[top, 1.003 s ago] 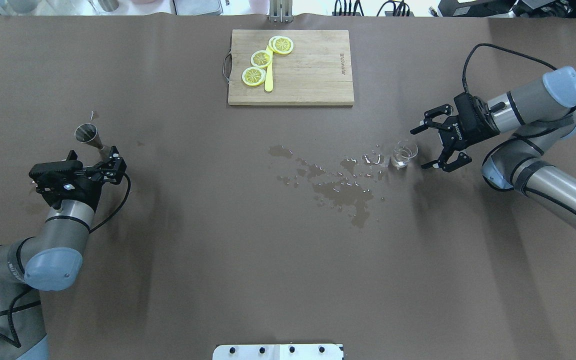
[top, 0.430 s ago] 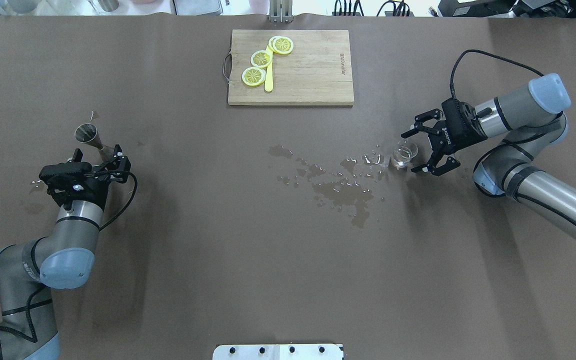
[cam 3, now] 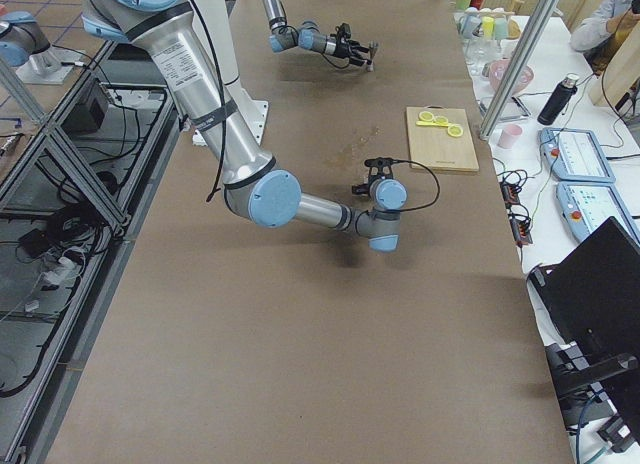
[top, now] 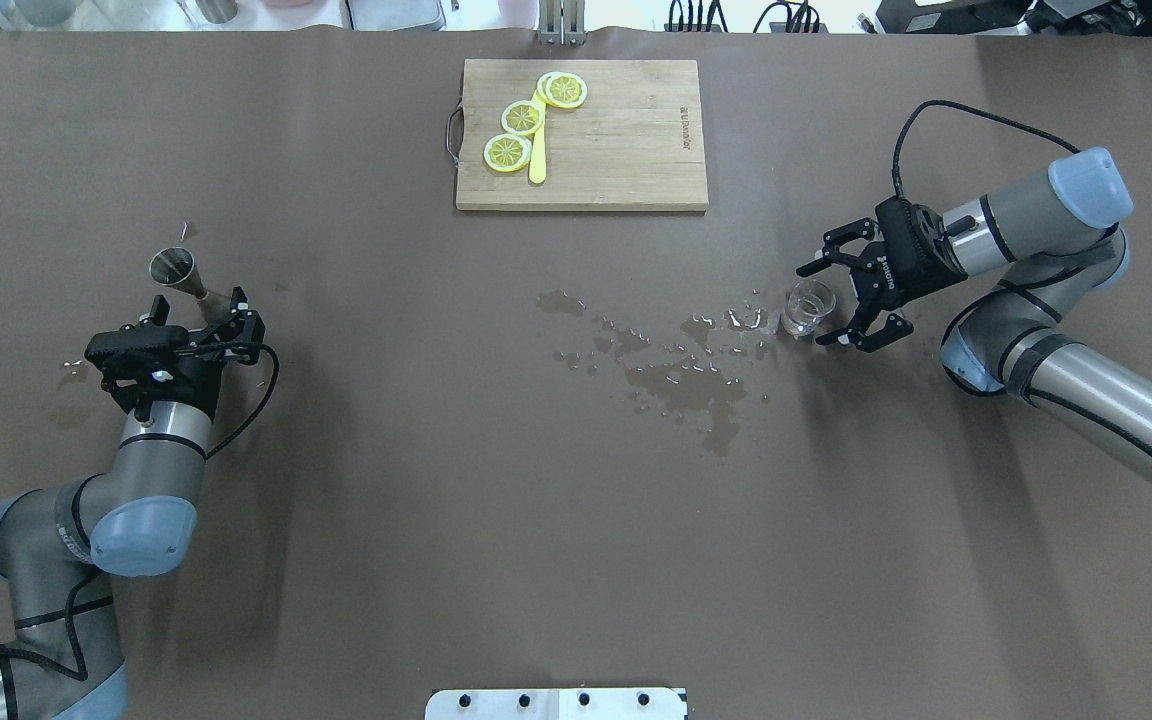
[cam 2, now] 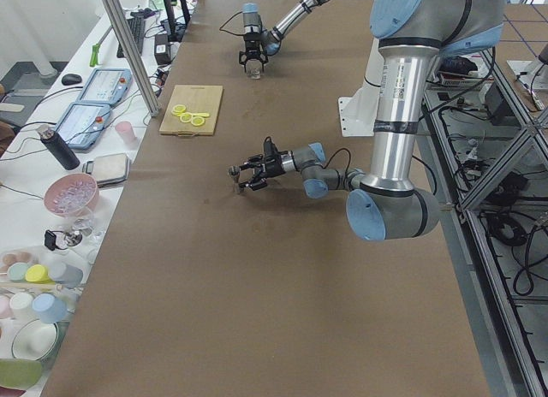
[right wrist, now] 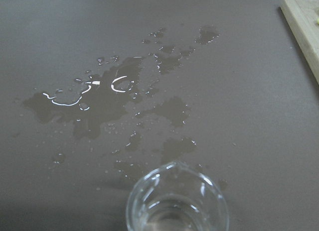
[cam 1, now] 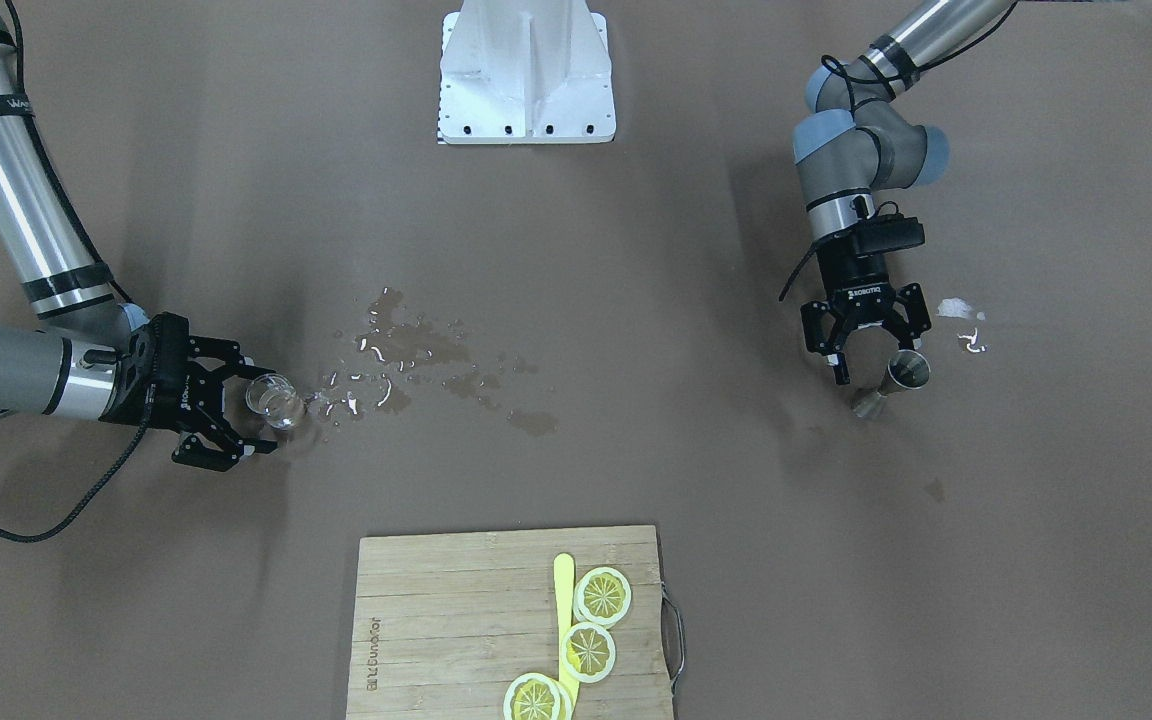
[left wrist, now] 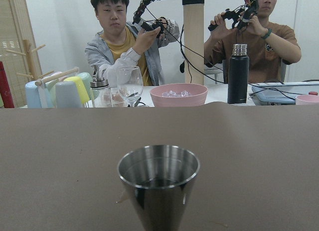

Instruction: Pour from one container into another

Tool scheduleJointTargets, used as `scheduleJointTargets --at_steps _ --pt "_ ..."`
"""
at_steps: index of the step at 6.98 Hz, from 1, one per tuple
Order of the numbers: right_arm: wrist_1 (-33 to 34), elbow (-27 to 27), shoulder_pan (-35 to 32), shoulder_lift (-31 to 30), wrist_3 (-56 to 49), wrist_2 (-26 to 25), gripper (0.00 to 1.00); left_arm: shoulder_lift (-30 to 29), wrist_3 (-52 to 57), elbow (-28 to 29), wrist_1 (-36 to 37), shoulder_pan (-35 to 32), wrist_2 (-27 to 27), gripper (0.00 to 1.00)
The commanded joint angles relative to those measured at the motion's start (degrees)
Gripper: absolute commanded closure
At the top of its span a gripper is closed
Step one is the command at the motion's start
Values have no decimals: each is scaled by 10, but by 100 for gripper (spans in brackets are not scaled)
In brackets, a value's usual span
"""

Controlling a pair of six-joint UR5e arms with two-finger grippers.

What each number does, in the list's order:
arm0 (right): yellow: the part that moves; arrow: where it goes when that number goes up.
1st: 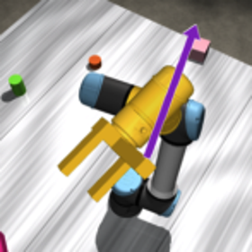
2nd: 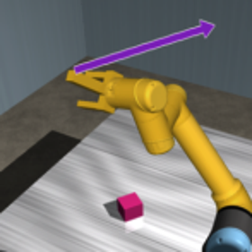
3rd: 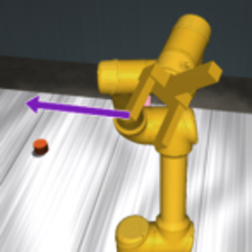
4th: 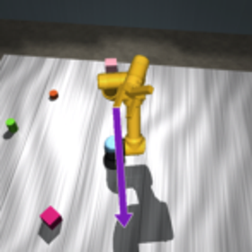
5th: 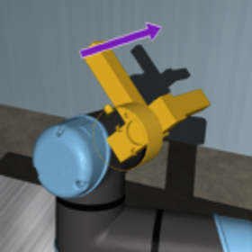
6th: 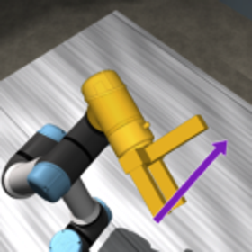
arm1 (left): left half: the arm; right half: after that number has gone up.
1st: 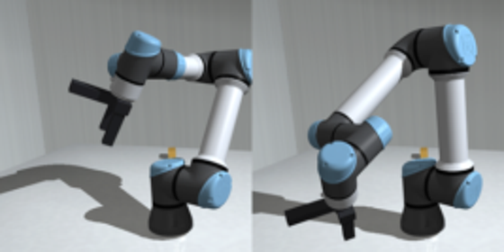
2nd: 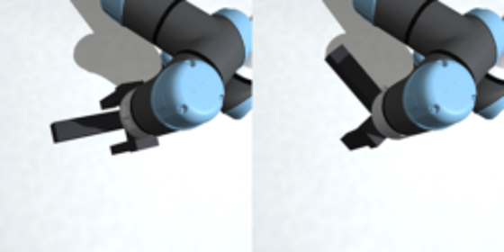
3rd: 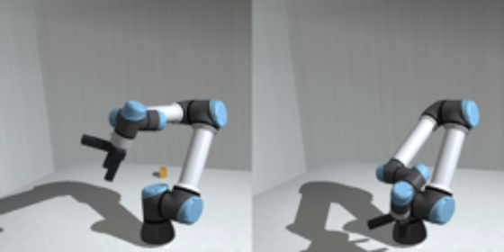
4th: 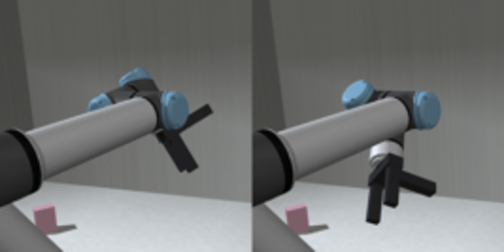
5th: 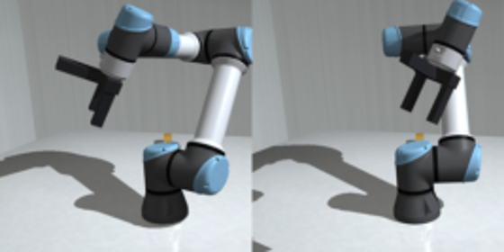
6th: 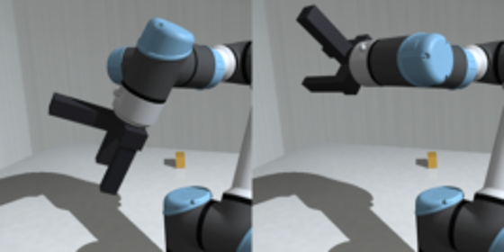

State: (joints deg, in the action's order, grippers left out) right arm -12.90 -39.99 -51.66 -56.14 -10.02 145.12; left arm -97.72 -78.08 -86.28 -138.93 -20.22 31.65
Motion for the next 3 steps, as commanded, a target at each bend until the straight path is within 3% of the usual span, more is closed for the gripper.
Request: scheduleJointTargets --at_steps 1,3 --pt "4 -2 3 2 0 -7 2 0 0 10 -13 0 -3 12" --pt "8 -3 6 2 0 -10 3 -2 1 16 -13 0 -3 33"
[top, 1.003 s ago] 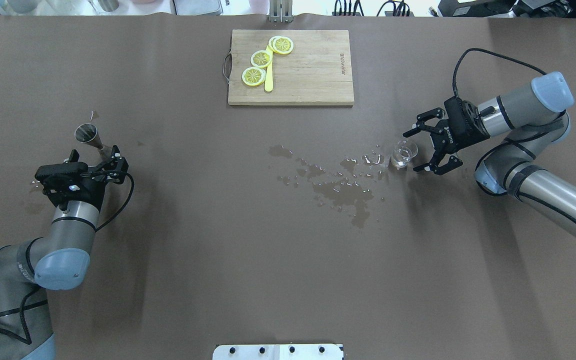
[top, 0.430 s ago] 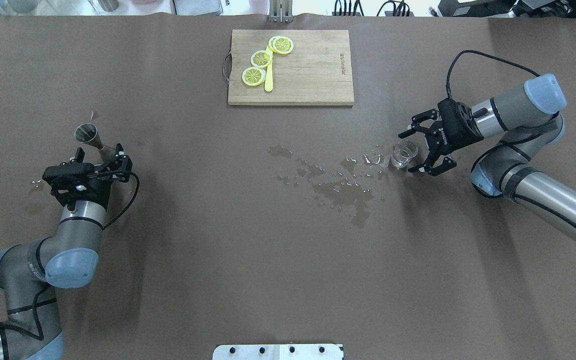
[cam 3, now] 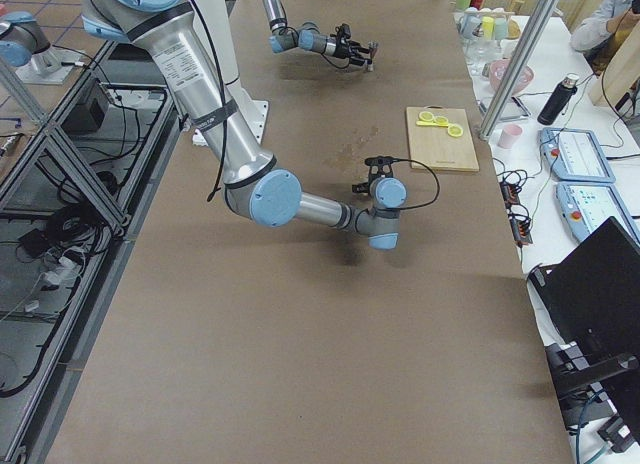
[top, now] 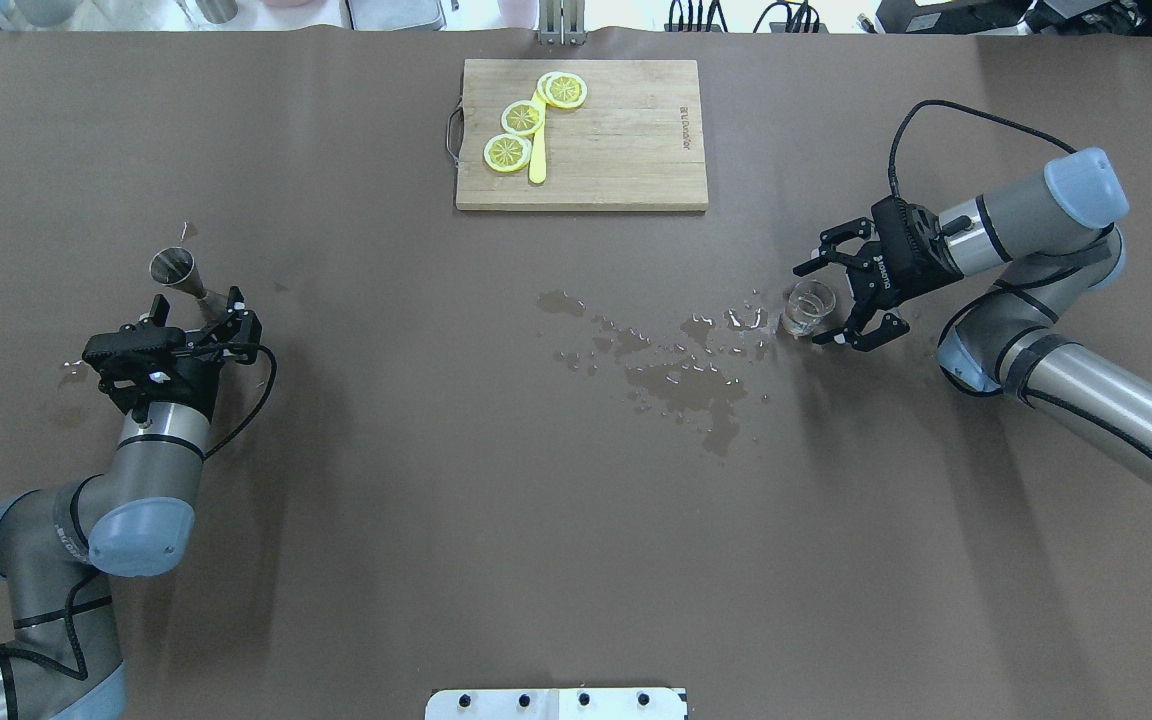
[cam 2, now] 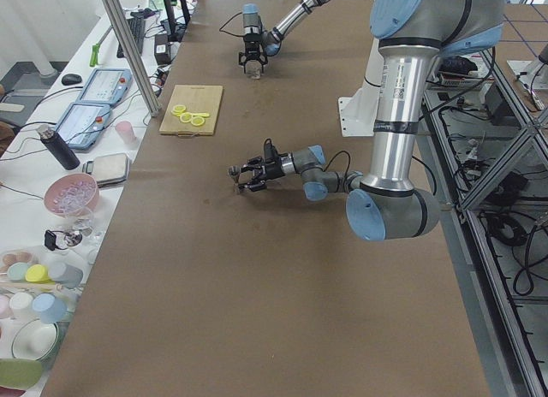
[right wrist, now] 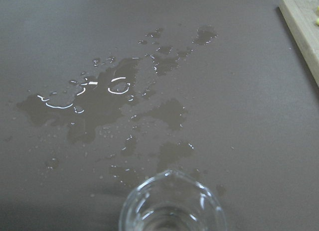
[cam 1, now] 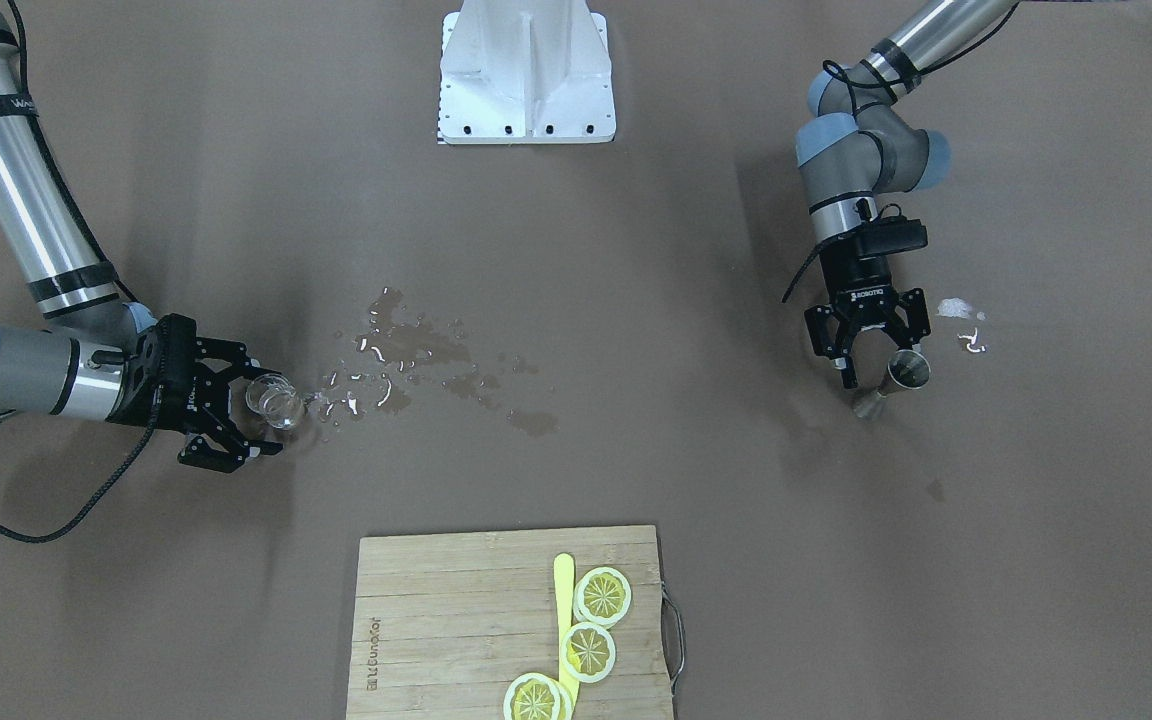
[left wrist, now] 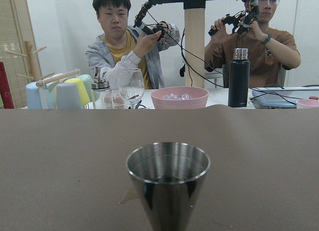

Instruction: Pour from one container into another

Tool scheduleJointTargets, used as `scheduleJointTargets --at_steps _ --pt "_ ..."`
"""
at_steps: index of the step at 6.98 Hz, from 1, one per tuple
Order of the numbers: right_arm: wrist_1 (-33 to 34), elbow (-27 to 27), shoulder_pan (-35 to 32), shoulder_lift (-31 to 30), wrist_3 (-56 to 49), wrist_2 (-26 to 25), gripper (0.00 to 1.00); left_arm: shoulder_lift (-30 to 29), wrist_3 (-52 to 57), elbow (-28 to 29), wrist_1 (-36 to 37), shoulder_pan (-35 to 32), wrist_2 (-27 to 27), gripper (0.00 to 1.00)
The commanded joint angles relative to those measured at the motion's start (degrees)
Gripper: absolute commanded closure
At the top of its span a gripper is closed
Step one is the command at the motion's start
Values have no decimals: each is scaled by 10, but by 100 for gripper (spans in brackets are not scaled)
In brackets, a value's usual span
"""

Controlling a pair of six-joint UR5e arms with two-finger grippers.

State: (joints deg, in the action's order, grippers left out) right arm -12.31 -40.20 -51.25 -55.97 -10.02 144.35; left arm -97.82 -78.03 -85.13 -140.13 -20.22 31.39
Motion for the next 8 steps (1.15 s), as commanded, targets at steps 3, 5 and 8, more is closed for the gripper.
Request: scheduleJointTargets --at_steps 3,5,8 --pt "9 -5 5 1 3 -3 10 -3 -1 12 -1 4 0 51" --pt "10 -5 5 0 13 -3 25 -3 -2 13 -3 4 0 49" --pt "10 -6 6 -1 22 -5 27 -1 -1 15 -8 -1 3 43"
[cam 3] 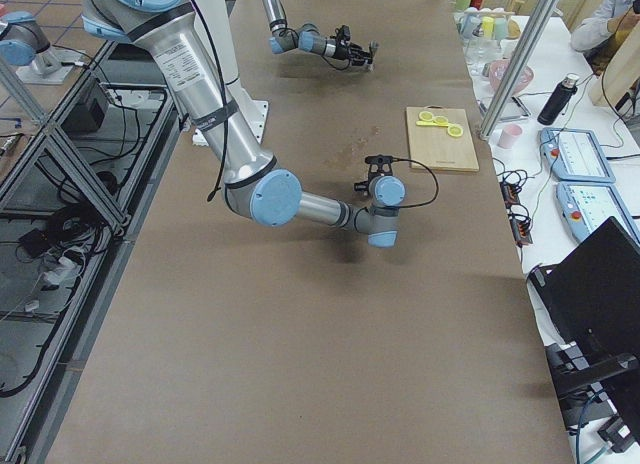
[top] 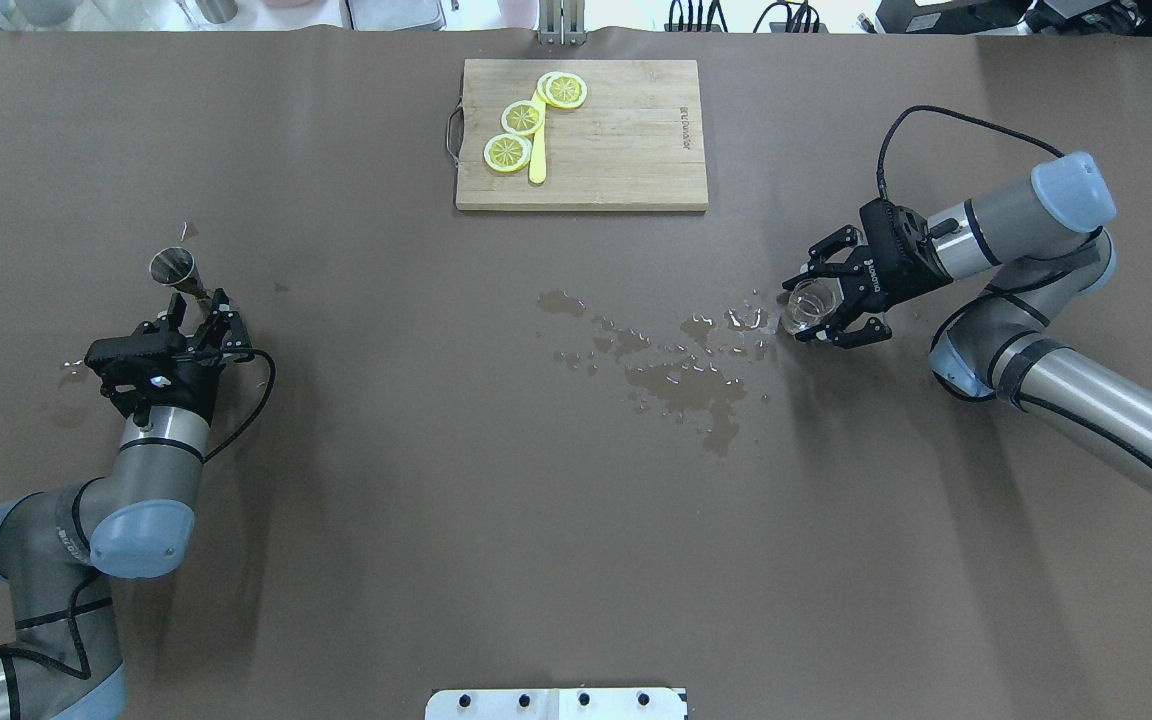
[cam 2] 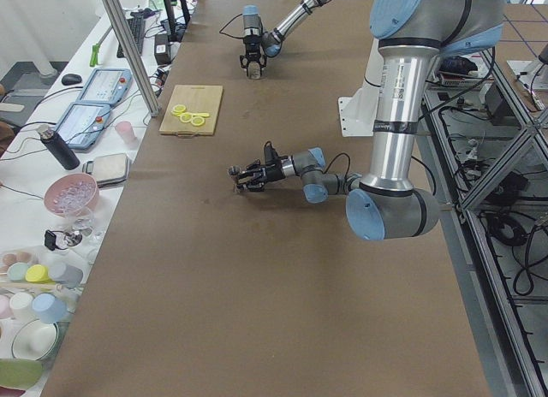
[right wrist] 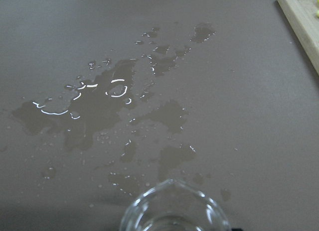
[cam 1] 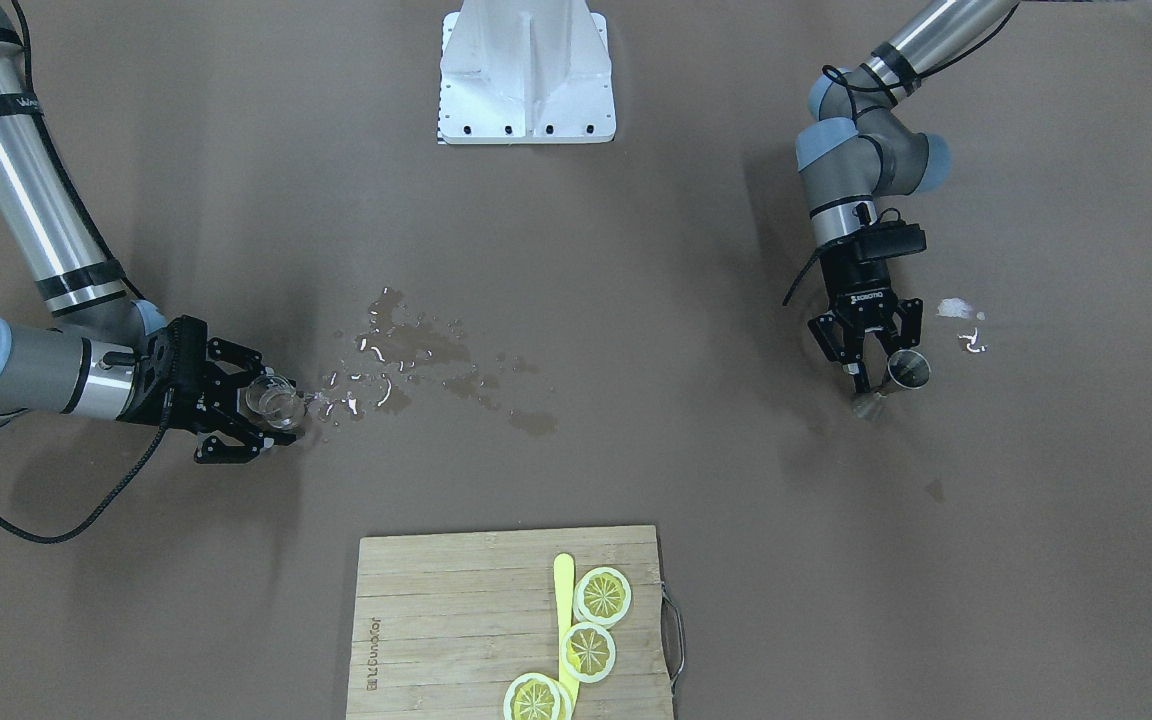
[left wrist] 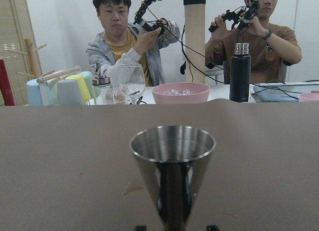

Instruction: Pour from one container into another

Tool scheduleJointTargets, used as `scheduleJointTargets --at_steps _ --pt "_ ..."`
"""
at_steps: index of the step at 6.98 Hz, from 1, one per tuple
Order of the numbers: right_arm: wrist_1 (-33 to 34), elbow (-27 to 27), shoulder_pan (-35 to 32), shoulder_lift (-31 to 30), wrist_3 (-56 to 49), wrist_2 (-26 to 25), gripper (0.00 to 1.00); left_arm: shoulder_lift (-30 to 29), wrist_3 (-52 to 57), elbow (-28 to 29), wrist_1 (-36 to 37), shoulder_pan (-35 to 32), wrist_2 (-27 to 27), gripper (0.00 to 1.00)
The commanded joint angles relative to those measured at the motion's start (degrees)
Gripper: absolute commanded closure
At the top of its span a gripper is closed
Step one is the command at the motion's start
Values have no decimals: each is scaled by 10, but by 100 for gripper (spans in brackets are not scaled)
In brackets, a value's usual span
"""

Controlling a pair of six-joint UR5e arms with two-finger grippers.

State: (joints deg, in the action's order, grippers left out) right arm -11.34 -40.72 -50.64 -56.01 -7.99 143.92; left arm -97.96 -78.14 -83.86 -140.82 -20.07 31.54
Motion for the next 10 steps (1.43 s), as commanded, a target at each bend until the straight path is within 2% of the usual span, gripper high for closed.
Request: scheduleJointTargets --at_steps 1,3,6,10 --pt "0 -1 0 -1 2 0 27 0 0 5 -3 -3 3 43" --pt "0 -2 0 -2 3 0 42 0 0 12 -3 -6 6 39" --pt "0 -16 -1 -9 7 0 77 -6 -1 12 -3 -8 8 37" --pt "25 -54 -7 -14 18 -1 100 -12 3 12 -3 -24 20 35"
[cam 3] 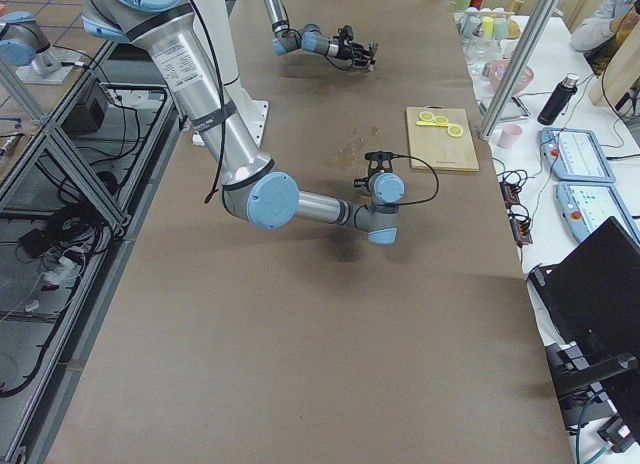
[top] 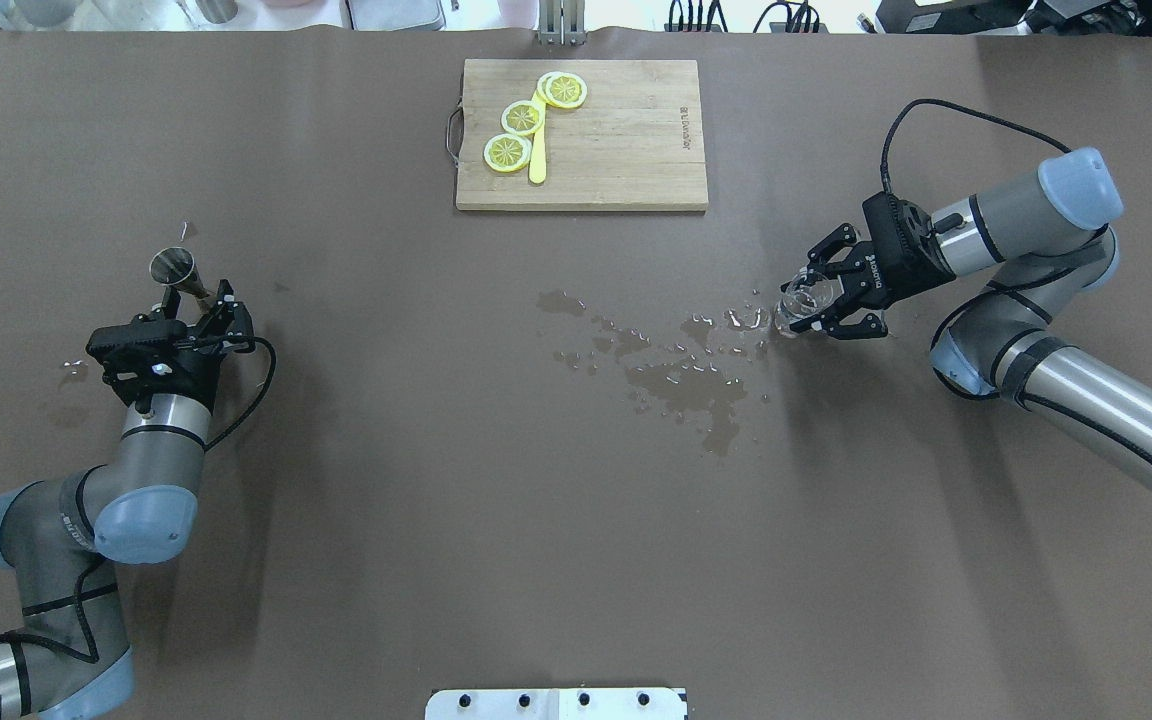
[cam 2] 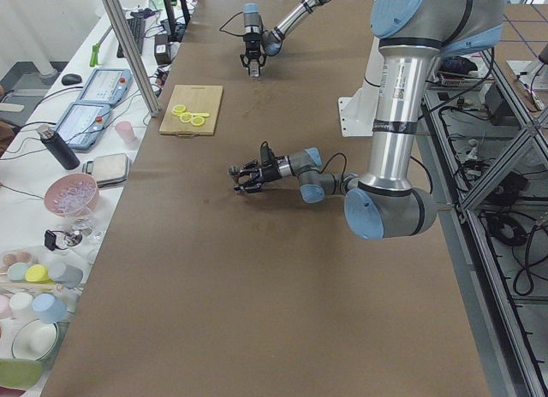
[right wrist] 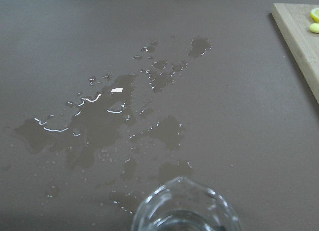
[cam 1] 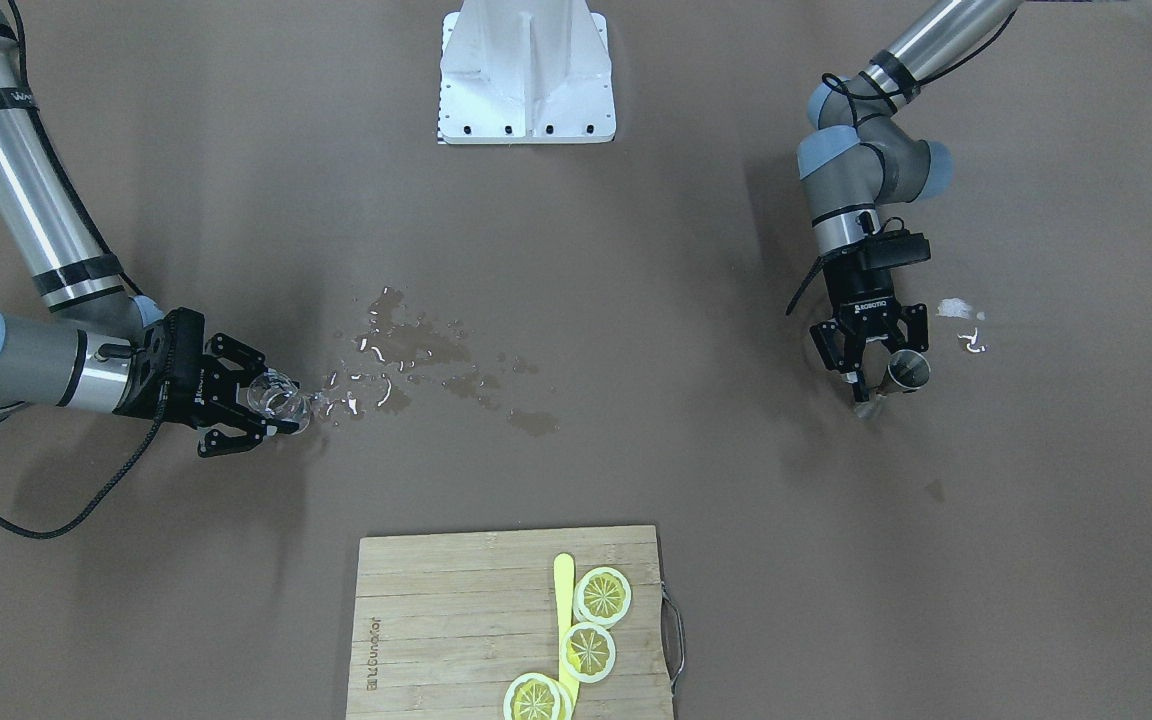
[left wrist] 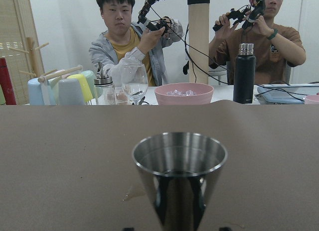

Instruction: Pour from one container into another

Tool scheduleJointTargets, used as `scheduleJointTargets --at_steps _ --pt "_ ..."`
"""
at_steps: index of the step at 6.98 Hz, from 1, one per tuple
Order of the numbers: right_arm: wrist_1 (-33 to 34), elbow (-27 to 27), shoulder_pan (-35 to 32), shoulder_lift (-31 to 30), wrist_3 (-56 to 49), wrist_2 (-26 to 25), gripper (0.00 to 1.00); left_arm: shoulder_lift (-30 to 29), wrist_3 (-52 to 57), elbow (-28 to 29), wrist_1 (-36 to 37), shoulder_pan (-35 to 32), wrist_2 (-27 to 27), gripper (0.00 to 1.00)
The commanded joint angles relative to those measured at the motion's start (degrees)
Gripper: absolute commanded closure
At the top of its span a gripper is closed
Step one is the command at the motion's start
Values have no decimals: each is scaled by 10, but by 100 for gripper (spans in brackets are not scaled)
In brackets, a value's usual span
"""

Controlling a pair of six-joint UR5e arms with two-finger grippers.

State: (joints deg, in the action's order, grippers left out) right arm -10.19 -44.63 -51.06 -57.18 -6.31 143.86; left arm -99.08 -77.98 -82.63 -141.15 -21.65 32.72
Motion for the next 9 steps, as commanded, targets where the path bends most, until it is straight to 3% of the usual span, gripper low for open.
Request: scheduleJointTargets --at_steps 1,2,3,6,9 --pt "30 -29 -9 -2 2 -1 100 -1 1 1 0 -9 9 36" --pt "65 -56 -16 -3 2 -1 100 -1 2 1 1 -9 9 46" --pt "118 -88 -22 -3 3 -1 100 -1 2 2 1 -9 8 64" --pt "309 -234 -37 -9 2 -16 100 -15 5 3 1 -11 4 97" --pt "447 -380 -60 -53 -11 -54 100 -17 99 -17 -78 -22 10 100"
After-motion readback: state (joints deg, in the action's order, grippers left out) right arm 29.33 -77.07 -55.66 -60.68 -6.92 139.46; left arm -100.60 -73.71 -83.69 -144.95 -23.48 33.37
